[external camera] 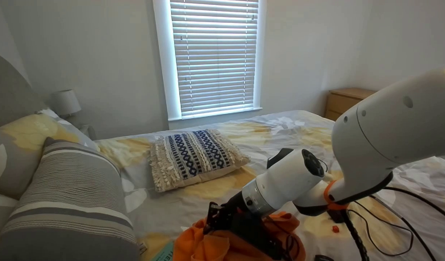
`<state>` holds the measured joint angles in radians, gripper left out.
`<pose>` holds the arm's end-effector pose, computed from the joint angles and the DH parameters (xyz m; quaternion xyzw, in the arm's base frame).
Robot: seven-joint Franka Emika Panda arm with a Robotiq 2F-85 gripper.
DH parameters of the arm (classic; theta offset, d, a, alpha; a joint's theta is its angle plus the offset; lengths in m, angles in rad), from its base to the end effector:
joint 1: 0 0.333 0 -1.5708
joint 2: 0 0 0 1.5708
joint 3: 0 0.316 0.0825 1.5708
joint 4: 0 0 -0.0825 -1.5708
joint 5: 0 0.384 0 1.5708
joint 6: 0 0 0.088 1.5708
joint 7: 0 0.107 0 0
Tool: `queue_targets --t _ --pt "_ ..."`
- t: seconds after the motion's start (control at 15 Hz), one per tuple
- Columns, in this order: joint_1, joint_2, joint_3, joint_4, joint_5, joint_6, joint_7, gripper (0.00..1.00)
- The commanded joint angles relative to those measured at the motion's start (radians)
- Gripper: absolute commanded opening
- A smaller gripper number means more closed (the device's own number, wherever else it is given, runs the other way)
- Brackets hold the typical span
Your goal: Fold the orange towel on the bed once
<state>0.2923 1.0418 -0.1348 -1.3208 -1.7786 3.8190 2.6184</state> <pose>0.6024 0.2529 0.1545 -0.9137 0.1426 -0.1232 0.3601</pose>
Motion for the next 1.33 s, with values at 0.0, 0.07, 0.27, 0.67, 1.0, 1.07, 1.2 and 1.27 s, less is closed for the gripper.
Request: queue_targets --t 0.0,0.07,0.27,0.67,1.0,1.07,1.2,1.27 --pt "0.029 -0.016 -0.063 0.044 -0.066 0.044 0.131 0.48" --pt "0.026 -0.027 -0.071 0.05 -0.077 0.068 0.153 0.55" --pt "0.029 -0.099 -0.112 -0.037 -0.034 0.152 0.098 0.77" --pt "0.092 -0.185 -0.271 -0.123 -0.156 0.458 0.103 1.0" --pt "0.085 -0.307 -0.246 -0.22 -0.513 0.412 0.145 1.0" --pt "0.114 -0.326 -0.288 -0.235 -0.546 0.412 0.124 1.0" --pt "0.141 -0.352 -0.321 -0.198 -0.656 0.412 0.149 1.0" --pt "0.166 -0.367 -0.352 -0.191 -0.697 0.412 0.144 1.0"
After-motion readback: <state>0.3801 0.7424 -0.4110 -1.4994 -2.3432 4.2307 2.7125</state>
